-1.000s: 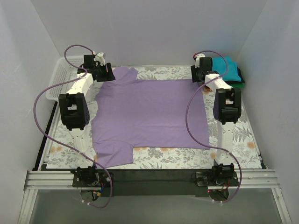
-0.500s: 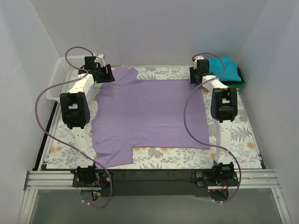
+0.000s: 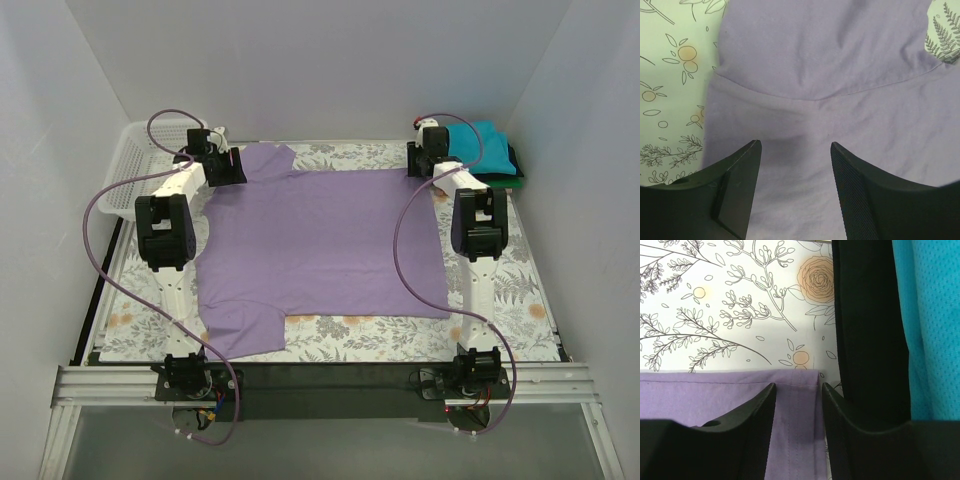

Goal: Fold and stack the t-shirts
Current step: Flatten the tshirt out

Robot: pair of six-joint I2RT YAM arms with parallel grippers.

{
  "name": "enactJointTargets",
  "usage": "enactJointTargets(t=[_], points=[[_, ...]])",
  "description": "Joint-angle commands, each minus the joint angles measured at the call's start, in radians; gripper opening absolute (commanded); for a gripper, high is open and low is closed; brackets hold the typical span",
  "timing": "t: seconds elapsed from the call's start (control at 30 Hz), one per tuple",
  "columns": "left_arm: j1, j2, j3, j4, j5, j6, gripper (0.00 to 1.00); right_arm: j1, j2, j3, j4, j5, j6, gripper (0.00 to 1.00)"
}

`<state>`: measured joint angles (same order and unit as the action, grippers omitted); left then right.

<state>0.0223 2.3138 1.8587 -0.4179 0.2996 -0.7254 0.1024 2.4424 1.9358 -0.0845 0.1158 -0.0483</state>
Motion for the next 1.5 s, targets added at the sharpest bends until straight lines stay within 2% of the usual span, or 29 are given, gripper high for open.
enactJointTargets(t=[0.0,0.13,0.53,0.63,0.73,0.77,0.8,0.83,0.93,1.17,1.47], points=[[-0.002,-0.028,0.037,0.01,0.002,-0.005,0.57,-0.024,-0.009,0.011,0.031,-0.034,0.041,0.5],[-0.004,-0.027,0.031,0.008,0.007,-0.008,0.57,-0.027,-0.022,0.018,0.049,-0.033,0.08,0.54],[-0.002,-0.014,0.051,0.002,-0.017,0.006,0.58,-0.03,0.015,0.019,0.063,-0.025,0.085,0.52],[-0.002,-0.004,0.062,-0.009,-0.031,0.006,0.59,-0.032,0.02,0.026,0.051,-0.025,0.09,0.43],[-0.002,0.012,0.08,-0.019,-0.04,0.007,0.61,-0.033,0.02,0.025,0.049,-0.03,0.087,0.41],[-0.002,0.024,0.085,-0.025,-0.042,0.007,0.61,-0.033,0.021,0.023,0.048,-0.034,0.084,0.36],[-0.002,0.029,0.092,-0.033,-0.045,0.007,0.61,-0.033,0.02,0.023,0.048,-0.041,0.082,0.31],[-0.002,0.035,0.102,-0.036,-0.047,0.007,0.61,-0.033,0.02,0.022,0.046,-0.048,0.079,0.18],[-0.002,0.041,0.106,-0.035,-0.051,0.009,0.61,-0.032,0.015,0.012,0.045,-0.062,0.07,0.01],[-0.002,0.091,0.183,-0.035,-0.126,0.026,0.63,-0.032,-0.013,-0.005,0.045,-0.108,0.051,0.01],[-0.002,0.13,0.252,-0.018,-0.142,0.023,0.63,-0.033,-0.055,-0.009,0.066,-0.084,0.013,0.01]])
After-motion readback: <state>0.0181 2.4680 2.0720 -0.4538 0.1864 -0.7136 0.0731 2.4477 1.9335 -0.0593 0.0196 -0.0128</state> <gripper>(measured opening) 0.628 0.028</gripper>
